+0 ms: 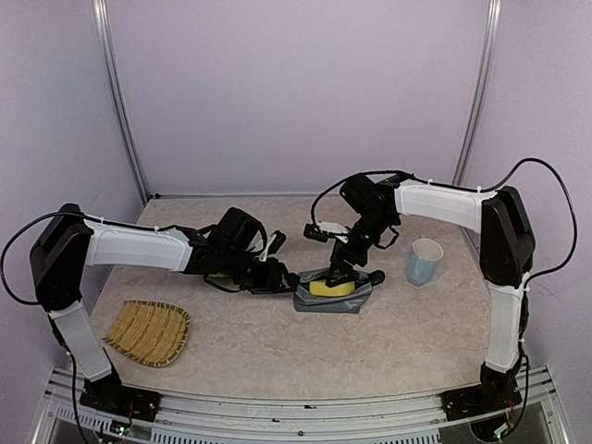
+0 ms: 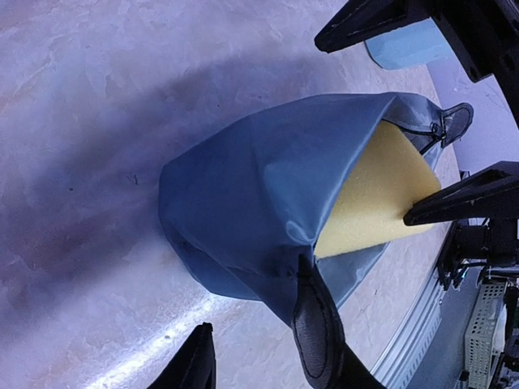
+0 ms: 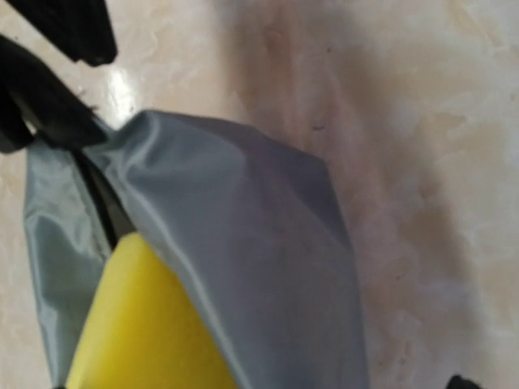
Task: Sort the hair-cutting tools
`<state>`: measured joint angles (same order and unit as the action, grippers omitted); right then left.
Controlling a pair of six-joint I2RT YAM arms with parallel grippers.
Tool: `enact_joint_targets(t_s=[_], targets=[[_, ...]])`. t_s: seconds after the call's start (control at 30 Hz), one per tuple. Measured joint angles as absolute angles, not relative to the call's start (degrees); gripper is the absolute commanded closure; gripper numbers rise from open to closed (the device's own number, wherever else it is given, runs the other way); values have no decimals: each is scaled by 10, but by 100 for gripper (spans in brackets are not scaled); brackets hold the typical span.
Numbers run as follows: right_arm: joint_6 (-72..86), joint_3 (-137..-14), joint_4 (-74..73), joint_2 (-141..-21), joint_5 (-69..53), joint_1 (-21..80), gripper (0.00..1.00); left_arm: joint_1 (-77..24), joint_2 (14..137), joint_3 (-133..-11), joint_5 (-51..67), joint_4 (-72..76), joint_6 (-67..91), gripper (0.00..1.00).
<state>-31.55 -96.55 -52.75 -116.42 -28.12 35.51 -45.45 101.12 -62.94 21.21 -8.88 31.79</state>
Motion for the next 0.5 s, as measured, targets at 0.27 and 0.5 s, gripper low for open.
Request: enact_joint_targets(t_s=[0.27,0.5], targets=[[-322,-967,-541,-1175,-279,356,0,-454,1018,-630,227,-76,325,75],[-326,-997,-577,-1190,-325,356,0,-454,1027,-630,238,-68,329,82]])
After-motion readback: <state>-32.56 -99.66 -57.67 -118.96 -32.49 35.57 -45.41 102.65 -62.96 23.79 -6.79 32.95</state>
